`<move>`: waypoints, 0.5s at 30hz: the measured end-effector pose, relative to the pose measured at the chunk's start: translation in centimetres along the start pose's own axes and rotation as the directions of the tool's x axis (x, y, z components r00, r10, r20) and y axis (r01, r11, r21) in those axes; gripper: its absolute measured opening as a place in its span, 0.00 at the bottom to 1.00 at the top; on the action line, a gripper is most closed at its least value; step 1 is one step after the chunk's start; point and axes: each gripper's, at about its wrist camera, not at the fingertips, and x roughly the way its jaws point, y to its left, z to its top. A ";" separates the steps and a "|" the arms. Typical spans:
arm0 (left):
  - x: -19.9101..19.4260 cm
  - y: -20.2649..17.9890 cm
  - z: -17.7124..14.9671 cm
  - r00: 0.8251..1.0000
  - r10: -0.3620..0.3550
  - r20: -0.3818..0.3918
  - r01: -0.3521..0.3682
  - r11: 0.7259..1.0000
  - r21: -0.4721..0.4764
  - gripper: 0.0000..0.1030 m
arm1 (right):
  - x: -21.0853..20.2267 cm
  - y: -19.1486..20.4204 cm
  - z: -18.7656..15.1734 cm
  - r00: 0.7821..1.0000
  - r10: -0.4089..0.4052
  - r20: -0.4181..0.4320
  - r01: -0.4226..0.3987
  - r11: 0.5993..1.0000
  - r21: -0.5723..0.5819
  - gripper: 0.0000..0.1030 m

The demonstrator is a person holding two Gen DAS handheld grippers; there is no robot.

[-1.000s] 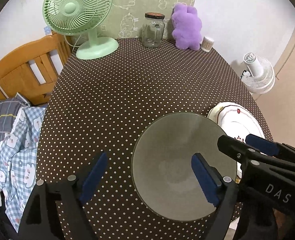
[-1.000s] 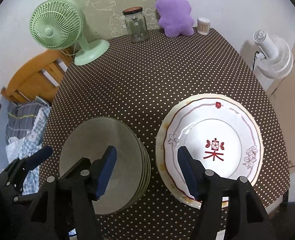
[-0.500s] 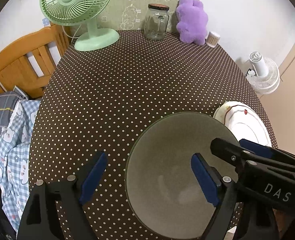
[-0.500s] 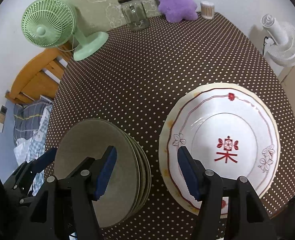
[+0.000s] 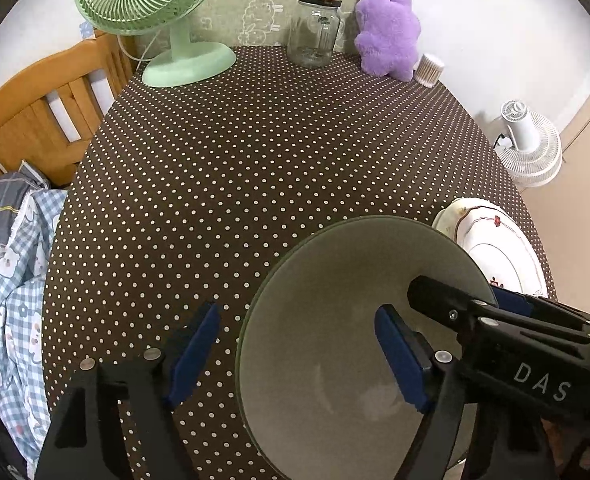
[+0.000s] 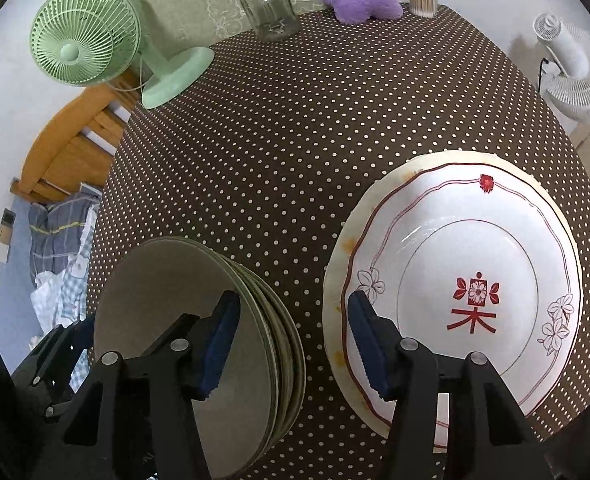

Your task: Organize plates and bowls

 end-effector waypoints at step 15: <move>1.1 -0.4 -0.9 0.999 -0.025 -0.036 0.025 1.000 -0.007 0.62 | 1.9 -0.2 -0.5 0.995 0.064 -0.075 -0.062 0.998 0.031 0.38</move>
